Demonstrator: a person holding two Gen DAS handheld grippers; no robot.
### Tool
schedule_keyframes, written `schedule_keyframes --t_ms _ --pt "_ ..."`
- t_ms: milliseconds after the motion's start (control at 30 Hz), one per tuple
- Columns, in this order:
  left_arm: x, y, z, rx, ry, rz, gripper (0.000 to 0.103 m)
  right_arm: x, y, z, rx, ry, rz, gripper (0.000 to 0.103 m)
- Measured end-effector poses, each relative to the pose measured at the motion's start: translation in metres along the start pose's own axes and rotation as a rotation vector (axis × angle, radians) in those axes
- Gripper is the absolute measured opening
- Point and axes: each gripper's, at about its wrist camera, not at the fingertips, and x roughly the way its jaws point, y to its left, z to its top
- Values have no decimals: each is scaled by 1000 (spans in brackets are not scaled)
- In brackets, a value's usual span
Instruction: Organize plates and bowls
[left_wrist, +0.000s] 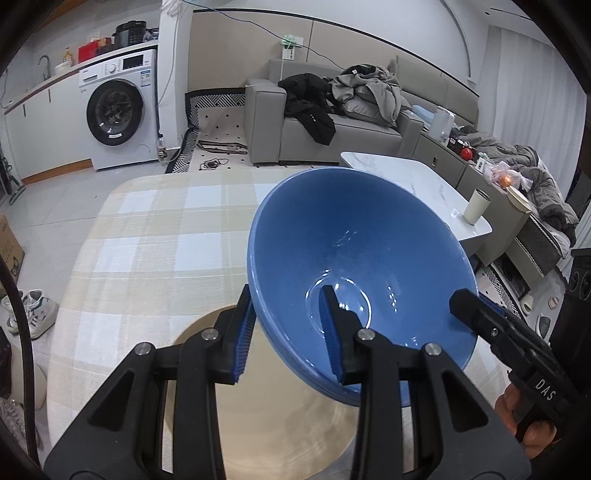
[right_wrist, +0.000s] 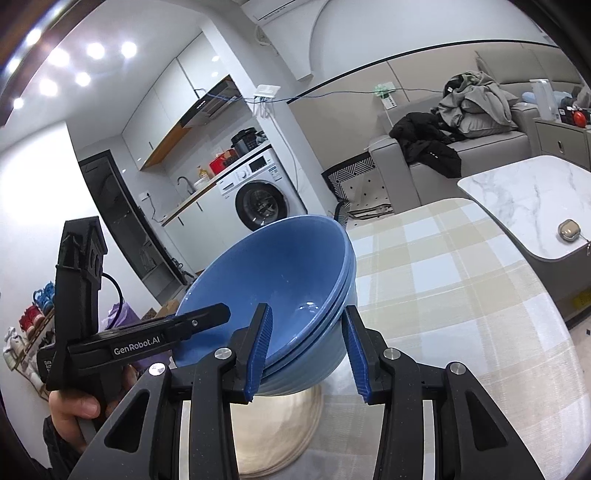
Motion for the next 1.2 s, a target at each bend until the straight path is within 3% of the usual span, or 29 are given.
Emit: schedule_keyframes --t_ms 567,1033,1200 --pt "-27 68 -46 -55 10 43 31 28 45 -21 -82 73 48 40" --pt "-21 113 -78 -97 42 61 31 54 58 -39 -118 136 48 40" --pt "-9 110 -75 -105 55 63 31 60 58 -43 -121 153 44 40"
